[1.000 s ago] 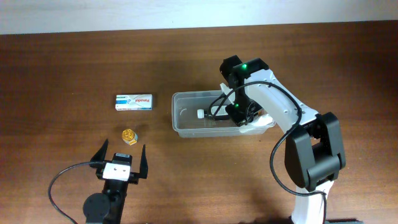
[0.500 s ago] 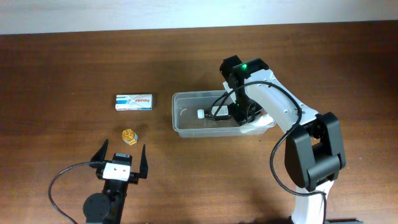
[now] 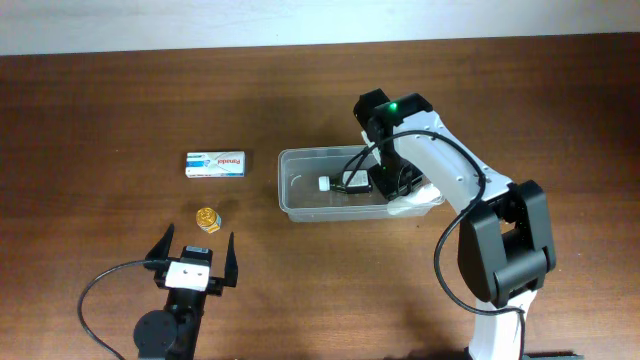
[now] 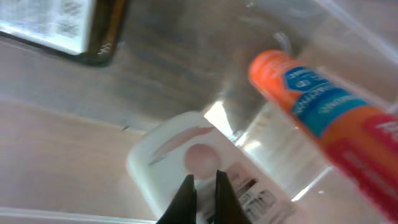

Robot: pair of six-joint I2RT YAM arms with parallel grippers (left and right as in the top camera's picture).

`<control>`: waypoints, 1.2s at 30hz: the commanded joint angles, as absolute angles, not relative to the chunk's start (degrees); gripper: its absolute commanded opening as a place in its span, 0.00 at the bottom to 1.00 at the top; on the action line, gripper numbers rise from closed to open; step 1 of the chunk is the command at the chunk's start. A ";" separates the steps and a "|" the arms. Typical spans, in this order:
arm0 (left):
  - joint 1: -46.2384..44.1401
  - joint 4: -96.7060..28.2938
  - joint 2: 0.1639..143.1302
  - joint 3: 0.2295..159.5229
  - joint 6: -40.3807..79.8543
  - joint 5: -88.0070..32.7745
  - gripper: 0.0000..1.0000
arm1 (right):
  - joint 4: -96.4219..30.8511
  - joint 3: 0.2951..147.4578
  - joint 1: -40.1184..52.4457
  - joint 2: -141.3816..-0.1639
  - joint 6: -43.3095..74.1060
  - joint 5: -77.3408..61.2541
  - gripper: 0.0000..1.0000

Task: Pack container
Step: 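Lower the white lotion bottle into the container and open the right gripper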

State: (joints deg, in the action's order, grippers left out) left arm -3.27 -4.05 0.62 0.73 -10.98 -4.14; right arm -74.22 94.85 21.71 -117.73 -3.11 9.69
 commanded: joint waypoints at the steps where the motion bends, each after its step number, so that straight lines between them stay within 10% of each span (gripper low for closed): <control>1: -3.49 -4.16 0.34 0.49 -11.88 -4.95 0.99 | -76.12 98.15 21.37 -118.54 -4.25 3.07 0.05; 36: -3.49 -4.16 0.34 0.49 -11.88 -4.95 0.99 | -87.02 101.80 21.23 -118.56 -8.56 0.93 0.05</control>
